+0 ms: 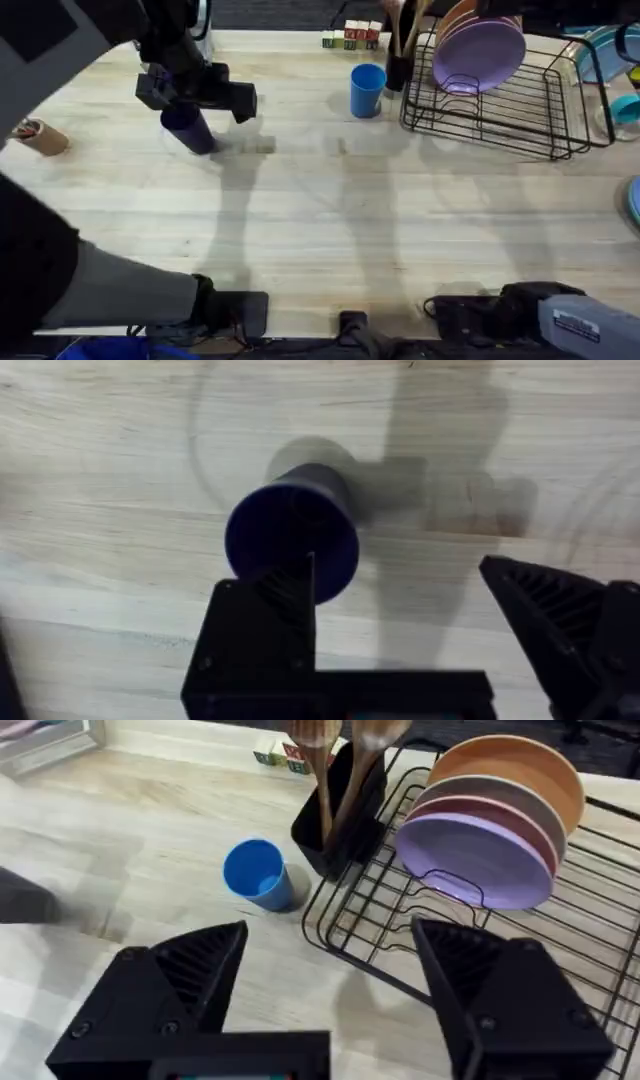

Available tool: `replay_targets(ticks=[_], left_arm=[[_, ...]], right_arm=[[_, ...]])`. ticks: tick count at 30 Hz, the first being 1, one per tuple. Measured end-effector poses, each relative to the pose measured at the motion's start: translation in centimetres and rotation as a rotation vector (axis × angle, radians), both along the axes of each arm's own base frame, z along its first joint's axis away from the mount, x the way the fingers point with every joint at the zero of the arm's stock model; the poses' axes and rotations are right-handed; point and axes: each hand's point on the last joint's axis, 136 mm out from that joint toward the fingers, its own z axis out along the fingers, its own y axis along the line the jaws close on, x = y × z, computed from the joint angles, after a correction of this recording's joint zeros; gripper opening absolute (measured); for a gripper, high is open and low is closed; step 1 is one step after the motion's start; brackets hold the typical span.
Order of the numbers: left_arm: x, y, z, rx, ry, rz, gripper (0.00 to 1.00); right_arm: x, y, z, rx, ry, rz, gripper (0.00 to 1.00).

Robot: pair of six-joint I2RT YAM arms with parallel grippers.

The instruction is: Pick up the cup on the table and put them onto the rack.

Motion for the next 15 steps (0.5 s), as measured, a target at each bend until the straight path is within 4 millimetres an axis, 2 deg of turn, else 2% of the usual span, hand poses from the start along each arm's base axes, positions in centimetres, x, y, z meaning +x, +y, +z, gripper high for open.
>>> replay_targets(ticks=[9,12,15], left_arm=[[0.1,0.0,-2.5,0.001,0.073,0.000,0.996],[0.3,0.0,-2.6,0.002,0.070,0.000,0.957],[0.4,0.0,-2.5,0.002,0.066,0.001,0.868]], right_arm=[[0.0,0.0,0.0,0.000,0.000,0.000,0.993],[0.0,0.0,0.0,0.000,0.000,0.000,0.993],[0.0,0.0,0.0,0.000,0.000,0.000,0.993]])
